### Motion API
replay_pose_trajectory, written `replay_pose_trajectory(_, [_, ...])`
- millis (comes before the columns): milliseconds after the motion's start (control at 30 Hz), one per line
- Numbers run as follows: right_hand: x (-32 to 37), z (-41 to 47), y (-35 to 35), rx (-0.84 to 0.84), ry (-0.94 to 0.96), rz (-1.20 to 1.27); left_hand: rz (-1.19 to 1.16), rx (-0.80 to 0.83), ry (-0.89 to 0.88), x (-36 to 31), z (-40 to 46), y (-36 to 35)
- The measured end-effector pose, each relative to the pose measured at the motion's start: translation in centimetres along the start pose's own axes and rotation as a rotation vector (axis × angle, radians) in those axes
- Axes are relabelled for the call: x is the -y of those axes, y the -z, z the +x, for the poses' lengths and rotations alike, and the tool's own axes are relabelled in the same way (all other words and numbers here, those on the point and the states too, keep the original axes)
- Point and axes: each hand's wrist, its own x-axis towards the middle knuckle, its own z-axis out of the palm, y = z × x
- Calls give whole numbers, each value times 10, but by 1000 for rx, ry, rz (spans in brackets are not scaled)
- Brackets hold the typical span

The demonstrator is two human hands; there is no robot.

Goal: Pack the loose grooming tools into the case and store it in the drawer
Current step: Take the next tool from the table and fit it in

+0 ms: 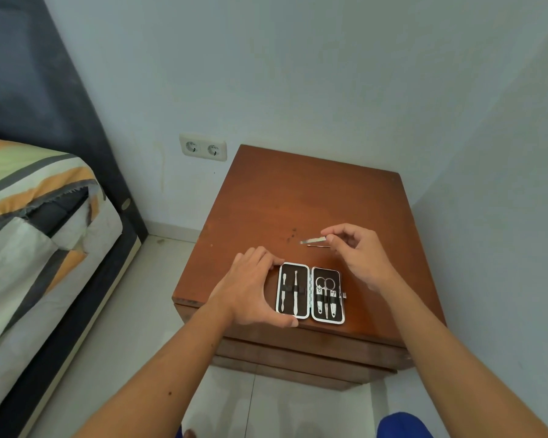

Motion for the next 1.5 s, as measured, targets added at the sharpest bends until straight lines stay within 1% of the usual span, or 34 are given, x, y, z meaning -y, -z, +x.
replay_pose_trajectory(167, [2,-13,3,89,-26,21,-7,9,-1,-1,-1,1])
replay_pose_trajectory(333, [2,-13,2,95,-62,17,-4,10,-2,-1,0,1])
replay_pose_trajectory(500, [-2,-8,-1,93,-58,-88,-1,14,0,-1,-1,1])
replay_pose_trajectory(700, [2,0,-9,128,-9,-205,1,15,-1,0,0,1])
replay_pose_trajectory(933, [10,-5,-21,226,6,-320,2,16,1,0,0,1])
replay_pose_trajectory(1067, [5,-19,-23,182,100,-365,6,14,1,0,0,1])
replay_pose_trajectory(1133, [3,-27,-23,215,146,-428,8,12,1,-1,-1,0])
replay_pose_trajectory(1267, [-2,-40,-23,283,169,-558,6,13,4,-1,-1,0])
replay_pose_trajectory(1500, [-4,-55,-27,307,174,-527,5,7,1,-3,-2,1])
